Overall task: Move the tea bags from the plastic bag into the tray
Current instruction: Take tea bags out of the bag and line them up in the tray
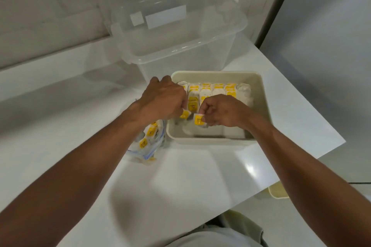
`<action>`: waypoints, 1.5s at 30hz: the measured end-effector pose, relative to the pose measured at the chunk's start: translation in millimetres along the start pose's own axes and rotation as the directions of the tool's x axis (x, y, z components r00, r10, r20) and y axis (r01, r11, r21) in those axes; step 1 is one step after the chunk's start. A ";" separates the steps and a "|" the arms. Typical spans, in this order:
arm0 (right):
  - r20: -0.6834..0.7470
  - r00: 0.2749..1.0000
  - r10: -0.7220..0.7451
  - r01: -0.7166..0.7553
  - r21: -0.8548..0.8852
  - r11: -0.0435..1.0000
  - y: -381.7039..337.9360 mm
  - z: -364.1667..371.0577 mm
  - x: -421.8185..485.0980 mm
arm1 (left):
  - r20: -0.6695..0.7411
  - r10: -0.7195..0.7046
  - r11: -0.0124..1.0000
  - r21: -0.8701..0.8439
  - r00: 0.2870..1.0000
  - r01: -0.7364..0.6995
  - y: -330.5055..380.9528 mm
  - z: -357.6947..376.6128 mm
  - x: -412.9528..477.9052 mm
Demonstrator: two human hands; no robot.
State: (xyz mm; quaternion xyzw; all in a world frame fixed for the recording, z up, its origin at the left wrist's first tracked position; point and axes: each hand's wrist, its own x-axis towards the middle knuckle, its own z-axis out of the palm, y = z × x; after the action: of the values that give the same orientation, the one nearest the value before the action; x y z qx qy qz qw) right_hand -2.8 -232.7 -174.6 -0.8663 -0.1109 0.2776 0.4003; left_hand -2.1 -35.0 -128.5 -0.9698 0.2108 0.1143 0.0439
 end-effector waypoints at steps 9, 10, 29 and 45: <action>-0.086 0.992 0.088 -0.111 -0.330 0.938 -7.7 4.4 38.2 | -0.039 0.012 0.935 0.355 0.999 0.003 9.2 10.3 22.6; -0.103 0.991 0.091 -0.122 -0.353 0.928 -7.8 3.6 41.0 | -0.043 0.016 0.927 0.374 0.999 0.001 10.0 10.6 25.2; -0.299 0.952 0.071 -0.215 -0.484 0.848 -2.7 10.9 45.3 | -0.014 -0.094 0.898 0.430 0.996 0.091 15.3 5.5 33.1; 0.109 0.993 -0.053 0.114 -0.699 0.705 2.1 21.0 12.4 | 0.259 -0.022 0.905 0.417 0.966 -0.091 46.8 15.2 -4.2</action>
State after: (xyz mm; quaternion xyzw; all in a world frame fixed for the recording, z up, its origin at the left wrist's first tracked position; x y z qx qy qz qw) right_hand -4.7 -215.6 -192.0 -0.9356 -0.2633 0.2305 0.0473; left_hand -28.5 -73.7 -144.0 -0.9098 0.2405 0.1914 0.2789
